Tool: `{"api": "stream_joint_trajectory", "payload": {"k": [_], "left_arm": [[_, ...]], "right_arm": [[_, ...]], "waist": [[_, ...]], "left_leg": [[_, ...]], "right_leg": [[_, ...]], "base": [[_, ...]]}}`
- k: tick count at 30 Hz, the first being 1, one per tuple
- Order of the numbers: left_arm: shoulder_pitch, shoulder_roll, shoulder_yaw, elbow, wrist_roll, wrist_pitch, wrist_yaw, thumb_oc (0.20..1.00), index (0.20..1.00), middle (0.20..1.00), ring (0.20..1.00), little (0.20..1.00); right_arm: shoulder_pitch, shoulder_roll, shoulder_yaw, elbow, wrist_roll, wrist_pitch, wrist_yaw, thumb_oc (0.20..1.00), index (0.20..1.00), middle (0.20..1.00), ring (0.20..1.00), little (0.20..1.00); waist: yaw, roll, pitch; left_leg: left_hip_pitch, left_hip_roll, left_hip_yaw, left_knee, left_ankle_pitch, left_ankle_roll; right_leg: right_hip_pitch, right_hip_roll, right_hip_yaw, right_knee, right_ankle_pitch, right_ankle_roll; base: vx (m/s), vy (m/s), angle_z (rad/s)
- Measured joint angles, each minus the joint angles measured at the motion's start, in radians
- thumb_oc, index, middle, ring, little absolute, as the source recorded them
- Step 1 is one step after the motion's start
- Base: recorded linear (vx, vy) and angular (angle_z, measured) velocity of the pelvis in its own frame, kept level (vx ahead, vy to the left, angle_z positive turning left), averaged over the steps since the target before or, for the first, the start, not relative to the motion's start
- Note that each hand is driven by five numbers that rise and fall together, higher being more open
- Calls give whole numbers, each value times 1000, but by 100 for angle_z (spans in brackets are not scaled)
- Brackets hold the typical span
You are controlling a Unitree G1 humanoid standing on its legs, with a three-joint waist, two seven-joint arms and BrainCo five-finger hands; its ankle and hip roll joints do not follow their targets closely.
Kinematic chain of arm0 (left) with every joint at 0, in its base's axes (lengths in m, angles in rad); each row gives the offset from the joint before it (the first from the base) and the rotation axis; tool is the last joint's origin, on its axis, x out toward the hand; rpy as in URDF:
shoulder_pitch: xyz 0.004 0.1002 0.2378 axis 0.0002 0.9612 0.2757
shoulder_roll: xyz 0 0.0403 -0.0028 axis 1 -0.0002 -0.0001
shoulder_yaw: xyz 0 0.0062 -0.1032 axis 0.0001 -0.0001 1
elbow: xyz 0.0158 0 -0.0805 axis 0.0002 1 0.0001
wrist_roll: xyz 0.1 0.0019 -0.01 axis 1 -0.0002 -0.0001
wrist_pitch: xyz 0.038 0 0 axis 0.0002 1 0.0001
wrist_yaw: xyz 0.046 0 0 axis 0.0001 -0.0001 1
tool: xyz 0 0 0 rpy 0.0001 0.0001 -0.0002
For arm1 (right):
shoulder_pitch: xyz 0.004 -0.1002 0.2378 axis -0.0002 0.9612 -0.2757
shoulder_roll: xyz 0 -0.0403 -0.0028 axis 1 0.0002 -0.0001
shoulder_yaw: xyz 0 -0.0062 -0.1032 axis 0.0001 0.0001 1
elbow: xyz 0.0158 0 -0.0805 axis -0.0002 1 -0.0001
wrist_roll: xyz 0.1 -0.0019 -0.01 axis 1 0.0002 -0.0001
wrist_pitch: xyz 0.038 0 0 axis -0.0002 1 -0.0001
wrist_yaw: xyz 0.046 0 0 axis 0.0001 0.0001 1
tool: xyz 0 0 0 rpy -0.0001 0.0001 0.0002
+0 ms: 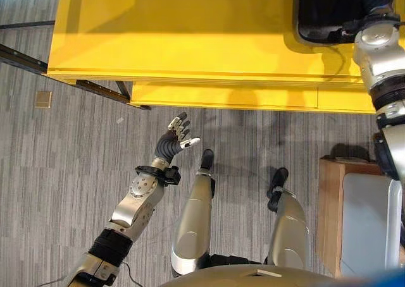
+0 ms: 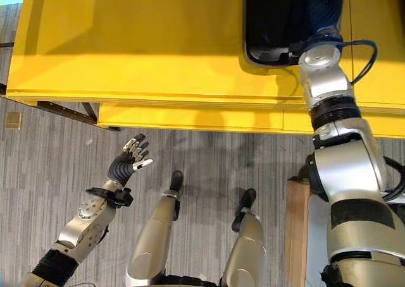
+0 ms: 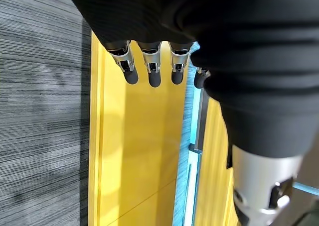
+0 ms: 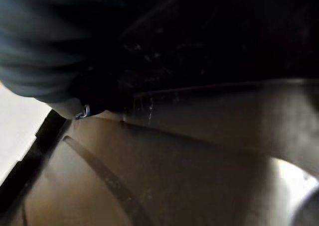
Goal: Move parts from the plastic box to the shelf.
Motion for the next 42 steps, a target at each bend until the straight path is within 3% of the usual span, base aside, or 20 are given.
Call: {"api": "stream_joint_trajectory", "payload": {"k": [4, 10, 42], "left_arm": [[-3, 28, -6, -2, -1, -1, -1, 1000, 1000, 1000, 1000, 1000], [-22, 28, -7, -2, -1, -4, -1, 1000, 1000, 1000, 1000, 1000], [-31, 30, -40, -2, -3, -18, 3, 1000, 1000, 1000, 1000, 1000]], "right_arm": [[-86, -53, 111, 104, -2, 0, 35, 200, 200, 200, 200, 200], [-163, -75, 133, 156, -10, -1, 59, 200, 200, 200, 200, 200], [-183, -63, 100, 320, 89, 22, 67, 200, 200, 200, 200, 200]], "waist": [[3, 0, 0], [5, 3, -3], [33, 34, -21]], "left_leg": [[-10, -2, -5, -11, 3, -3], [-19, -7, -11, -22, 7, -5], [-36, -21, -27, -21, 15, -2]], "right_leg": [[-10, -1, -2, -1, -1, 4], [-18, -7, -13, -2, -3, 5], [-24, -19, -26, 2, -5, 10]], "base": [[36, -24, 4], [11, -2, 3], [2, -1, 1]]}}
